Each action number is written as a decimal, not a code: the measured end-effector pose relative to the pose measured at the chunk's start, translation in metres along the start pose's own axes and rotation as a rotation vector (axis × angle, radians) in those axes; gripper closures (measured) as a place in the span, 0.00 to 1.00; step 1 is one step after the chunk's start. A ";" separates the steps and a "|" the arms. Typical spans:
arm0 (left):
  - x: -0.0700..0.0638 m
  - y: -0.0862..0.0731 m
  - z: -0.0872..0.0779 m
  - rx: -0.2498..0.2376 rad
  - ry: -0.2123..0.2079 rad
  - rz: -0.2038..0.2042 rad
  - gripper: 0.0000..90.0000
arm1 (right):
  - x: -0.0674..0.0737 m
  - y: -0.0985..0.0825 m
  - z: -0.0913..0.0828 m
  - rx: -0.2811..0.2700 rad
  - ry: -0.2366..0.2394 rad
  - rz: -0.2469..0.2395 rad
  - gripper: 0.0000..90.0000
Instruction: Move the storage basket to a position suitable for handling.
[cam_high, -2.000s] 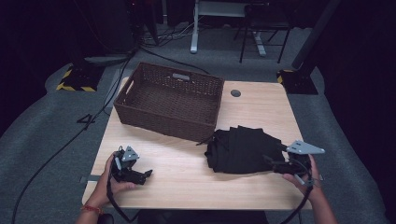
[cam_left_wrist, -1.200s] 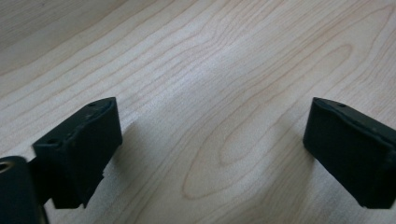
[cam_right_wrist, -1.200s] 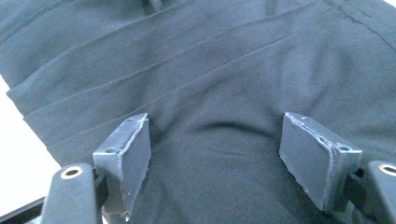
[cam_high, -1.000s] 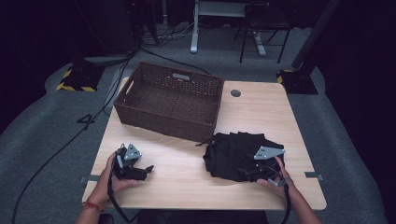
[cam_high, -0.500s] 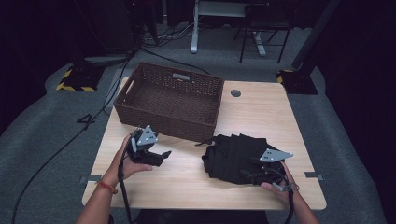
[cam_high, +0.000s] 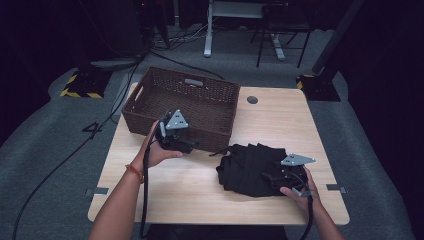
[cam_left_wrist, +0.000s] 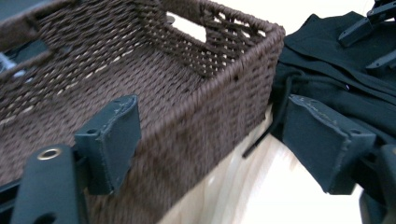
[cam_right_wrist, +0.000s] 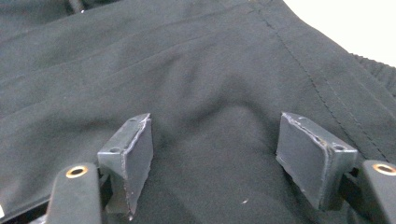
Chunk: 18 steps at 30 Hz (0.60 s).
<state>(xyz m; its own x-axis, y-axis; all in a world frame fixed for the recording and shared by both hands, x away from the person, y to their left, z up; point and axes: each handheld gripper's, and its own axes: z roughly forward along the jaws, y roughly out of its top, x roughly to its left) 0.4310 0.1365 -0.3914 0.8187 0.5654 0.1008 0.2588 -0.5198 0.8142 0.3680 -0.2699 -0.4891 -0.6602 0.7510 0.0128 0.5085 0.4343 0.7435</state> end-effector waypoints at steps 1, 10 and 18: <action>0.001 0.003 0.006 0.021 -0.008 0.012 0.26 | 0.002 -0.001 0.001 0.006 0.005 -0.021 0.31; 0.010 0.018 0.042 0.077 -0.049 0.042 0.44 | 0.002 -0.004 -0.001 0.000 0.039 -0.051 0.33; 0.014 0.024 0.064 0.073 -0.165 0.049 0.64 | 0.008 -0.005 -0.002 0.011 0.071 -0.076 0.33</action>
<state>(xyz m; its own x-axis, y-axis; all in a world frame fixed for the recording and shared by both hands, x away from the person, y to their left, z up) 0.4809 0.0912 -0.4072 0.9026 0.4286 0.0394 0.2480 -0.5926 0.7664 0.3592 -0.2673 -0.4909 -0.7346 0.6785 0.0041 0.4609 0.4945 0.7369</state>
